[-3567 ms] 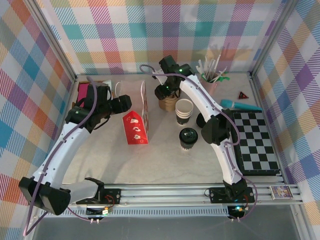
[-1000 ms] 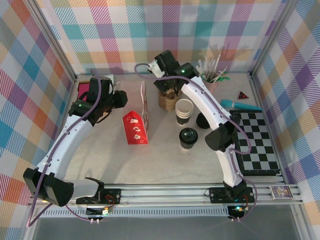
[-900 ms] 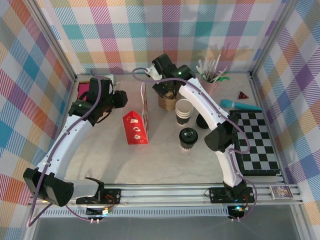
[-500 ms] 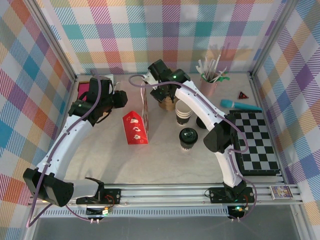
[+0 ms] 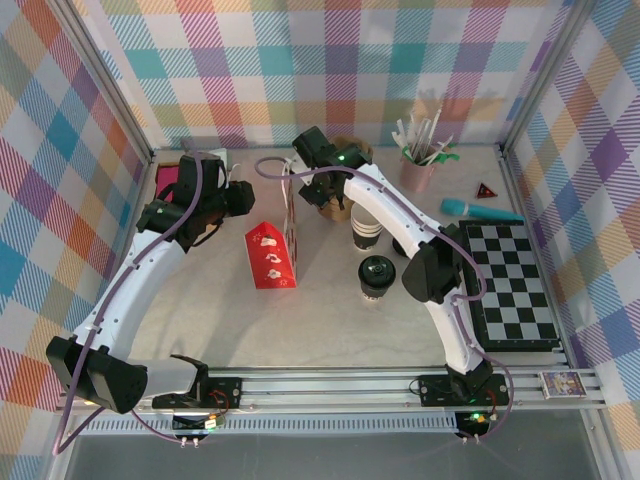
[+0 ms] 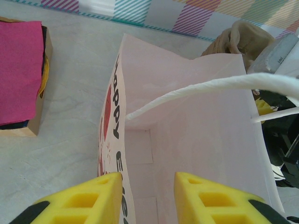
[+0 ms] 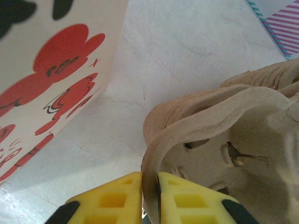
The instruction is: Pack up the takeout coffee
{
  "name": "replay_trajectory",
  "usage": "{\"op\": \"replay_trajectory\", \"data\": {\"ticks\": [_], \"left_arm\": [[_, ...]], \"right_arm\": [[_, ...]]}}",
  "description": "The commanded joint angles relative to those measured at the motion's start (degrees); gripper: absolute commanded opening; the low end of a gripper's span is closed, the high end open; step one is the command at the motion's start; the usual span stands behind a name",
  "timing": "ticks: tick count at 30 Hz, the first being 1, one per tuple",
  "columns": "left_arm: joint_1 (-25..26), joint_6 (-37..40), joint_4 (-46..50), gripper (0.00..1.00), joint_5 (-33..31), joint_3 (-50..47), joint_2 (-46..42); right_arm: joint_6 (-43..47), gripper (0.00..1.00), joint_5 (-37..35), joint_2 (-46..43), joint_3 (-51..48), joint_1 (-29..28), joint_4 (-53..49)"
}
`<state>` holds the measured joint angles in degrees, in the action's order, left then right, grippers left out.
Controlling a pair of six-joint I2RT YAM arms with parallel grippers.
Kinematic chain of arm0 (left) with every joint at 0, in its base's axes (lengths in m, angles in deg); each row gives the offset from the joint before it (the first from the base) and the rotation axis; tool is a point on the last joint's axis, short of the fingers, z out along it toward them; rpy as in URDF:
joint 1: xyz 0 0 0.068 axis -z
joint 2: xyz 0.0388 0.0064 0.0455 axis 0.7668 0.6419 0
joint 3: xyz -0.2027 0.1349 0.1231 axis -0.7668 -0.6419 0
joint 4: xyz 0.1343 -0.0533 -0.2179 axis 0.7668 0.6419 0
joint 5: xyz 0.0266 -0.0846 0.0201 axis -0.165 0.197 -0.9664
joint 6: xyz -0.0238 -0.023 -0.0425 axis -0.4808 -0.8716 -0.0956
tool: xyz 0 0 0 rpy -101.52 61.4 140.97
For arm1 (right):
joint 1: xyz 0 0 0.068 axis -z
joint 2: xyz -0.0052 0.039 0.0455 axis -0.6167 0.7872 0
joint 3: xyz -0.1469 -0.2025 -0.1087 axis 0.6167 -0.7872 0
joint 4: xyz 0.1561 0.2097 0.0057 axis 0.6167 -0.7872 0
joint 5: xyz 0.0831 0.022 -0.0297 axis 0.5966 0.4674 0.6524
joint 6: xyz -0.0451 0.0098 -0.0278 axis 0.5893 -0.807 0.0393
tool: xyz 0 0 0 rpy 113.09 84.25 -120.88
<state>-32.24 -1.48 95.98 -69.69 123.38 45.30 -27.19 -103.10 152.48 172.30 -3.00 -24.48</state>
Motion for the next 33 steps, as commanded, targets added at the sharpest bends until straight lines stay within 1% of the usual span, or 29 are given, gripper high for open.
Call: {"op": "replay_trajectory", "data": {"ticks": [1,3,6,11,12,19,24,33], "left_arm": [[-0.60,0.35,-0.48,0.35,-0.71,0.47,-1.37],[-0.60,0.35,-0.54,0.35,-0.75,0.38,-1.33],[-0.60,0.27,-0.63,0.35,-0.59,0.25,-1.47],[-0.60,0.20,-0.78,0.35,-0.58,0.06,-1.68],[-0.60,0.17,-0.77,0.35,-0.60,0.03,-1.73],[-0.60,0.22,-0.87,0.35,-0.40,0.03,-1.41],[-0.60,0.17,-0.71,0.37,-0.13,0.20,-1.12],[-0.60,0.43,-0.15,0.37,-0.12,0.53,-0.33]], "right_arm": [[-0.07,0.23,-0.75,0.07,-0.11,-0.11,0.75],[0.07,0.29,-1.12,-0.09,0.00,-0.14,0.91],[0.30,0.36,-1.57,-0.44,0.00,-0.10,1.00],[0.98,0.47,-2.79,-0.89,-0.04,-0.05,1.27],[1.15,0.48,-3.11,-0.81,0.09,0.01,1.22],[1.18,0.47,-3.61,-0.89,-0.08,0.56,-0.51],[1.74,0.46,-2.57,-0.95,-0.37,0.97,-1.96],[2.48,0.46,-2.83,-1.59,-3.68,1.35,-1.09]]}}
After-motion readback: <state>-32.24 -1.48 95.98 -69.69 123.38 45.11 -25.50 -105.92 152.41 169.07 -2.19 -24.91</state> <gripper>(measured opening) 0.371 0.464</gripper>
